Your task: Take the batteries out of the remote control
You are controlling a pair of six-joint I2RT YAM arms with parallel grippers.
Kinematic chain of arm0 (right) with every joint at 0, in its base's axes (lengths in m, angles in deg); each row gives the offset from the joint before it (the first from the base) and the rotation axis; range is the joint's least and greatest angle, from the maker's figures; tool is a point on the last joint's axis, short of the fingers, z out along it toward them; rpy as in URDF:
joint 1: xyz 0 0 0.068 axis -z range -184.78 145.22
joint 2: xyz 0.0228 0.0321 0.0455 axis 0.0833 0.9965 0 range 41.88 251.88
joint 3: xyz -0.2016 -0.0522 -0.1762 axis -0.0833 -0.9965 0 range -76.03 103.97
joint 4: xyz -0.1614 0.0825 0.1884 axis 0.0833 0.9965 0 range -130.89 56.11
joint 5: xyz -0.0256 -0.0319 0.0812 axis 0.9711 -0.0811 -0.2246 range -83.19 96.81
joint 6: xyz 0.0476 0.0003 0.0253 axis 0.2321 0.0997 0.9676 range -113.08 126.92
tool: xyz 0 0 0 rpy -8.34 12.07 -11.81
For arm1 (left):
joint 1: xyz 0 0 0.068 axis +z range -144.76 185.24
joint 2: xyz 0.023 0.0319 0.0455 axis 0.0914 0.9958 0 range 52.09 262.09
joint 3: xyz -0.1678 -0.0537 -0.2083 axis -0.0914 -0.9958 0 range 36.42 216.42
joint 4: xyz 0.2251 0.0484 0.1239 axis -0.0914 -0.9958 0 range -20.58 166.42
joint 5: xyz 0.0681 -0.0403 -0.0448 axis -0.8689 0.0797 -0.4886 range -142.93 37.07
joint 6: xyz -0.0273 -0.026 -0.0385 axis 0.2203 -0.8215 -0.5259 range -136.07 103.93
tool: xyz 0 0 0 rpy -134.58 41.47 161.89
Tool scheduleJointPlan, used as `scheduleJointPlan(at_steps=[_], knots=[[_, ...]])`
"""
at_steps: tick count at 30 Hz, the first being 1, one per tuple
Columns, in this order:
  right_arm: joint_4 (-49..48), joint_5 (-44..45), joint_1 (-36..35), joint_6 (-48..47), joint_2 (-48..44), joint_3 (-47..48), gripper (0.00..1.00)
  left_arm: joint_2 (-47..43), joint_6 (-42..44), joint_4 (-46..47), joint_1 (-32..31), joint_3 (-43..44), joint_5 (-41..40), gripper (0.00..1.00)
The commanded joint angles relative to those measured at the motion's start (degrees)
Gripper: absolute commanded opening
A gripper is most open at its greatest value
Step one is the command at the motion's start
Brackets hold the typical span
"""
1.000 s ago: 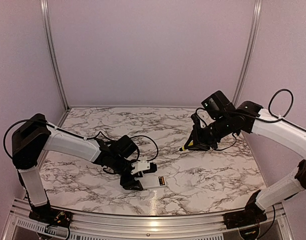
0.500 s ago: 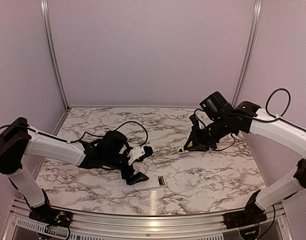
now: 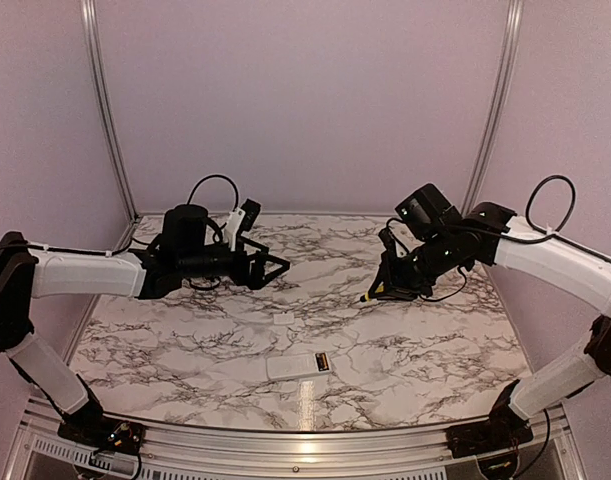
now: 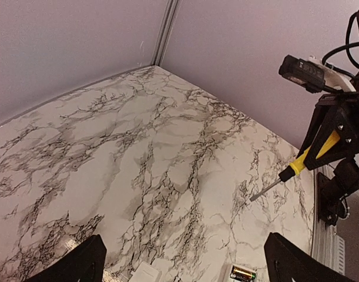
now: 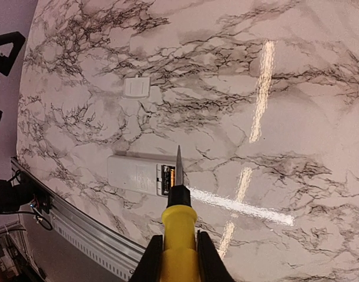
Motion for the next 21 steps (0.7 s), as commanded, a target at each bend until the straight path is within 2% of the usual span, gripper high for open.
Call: scheduleJointPlan(at_steps=[1,3,4,5,8,11,14,15,18,21], knots=[[-0.3,2.3,0.5,-1.1,0.6,2.8,0.00,1.9,-13.4,-3.2,6.4,6.5,4.6,0.99],[-0.5,2.9,0.4,-1.2,0.7,3.0,0.00,4.2,-18.8,3.2,10.1,5.0,10.8,0.99],[-0.5,3.1,0.4,-1.2,0.8,3.0,0.00,5.0,-21.6,10.0,11.3,2.8,11.3,0.99],[-0.6,3.2,0.4,-1.2,0.9,3.0,0.00,5.6,-22.4,9.4,12.2,2.5,9.6,0.99],[-0.3,4.0,0.4,-1.2,0.8,3.1,0.00,5.8,-15.9,-0.5,12.2,5.7,0.3,0.99],[0.1,5.5,0.4,-1.0,0.6,2.9,0.00,2.1,-13.8,5.2,12.3,1.5,-5.2,0.99],[-0.5,5.8,0.4,-0.8,0.5,2.7,0.00,0.5,-20.6,2.5,13.3,0.6,-18.1,0.99],[-0.7,5.8,0.4,-0.8,0.7,2.7,0.00,0.4,-21.8,3.0,14.3,-0.2,-17.7,0.99],[-0.9,5.8,0.4,-0.8,1.2,3.1,0.00,2.2,-21.0,9.5,17.4,-1.4,-4.8,0.99],[-0.3,6.1,0.4,-1.1,1.4,3.6,0.00,1.8,-12.7,4.1,15.7,1.2,-0.8,0.99]])
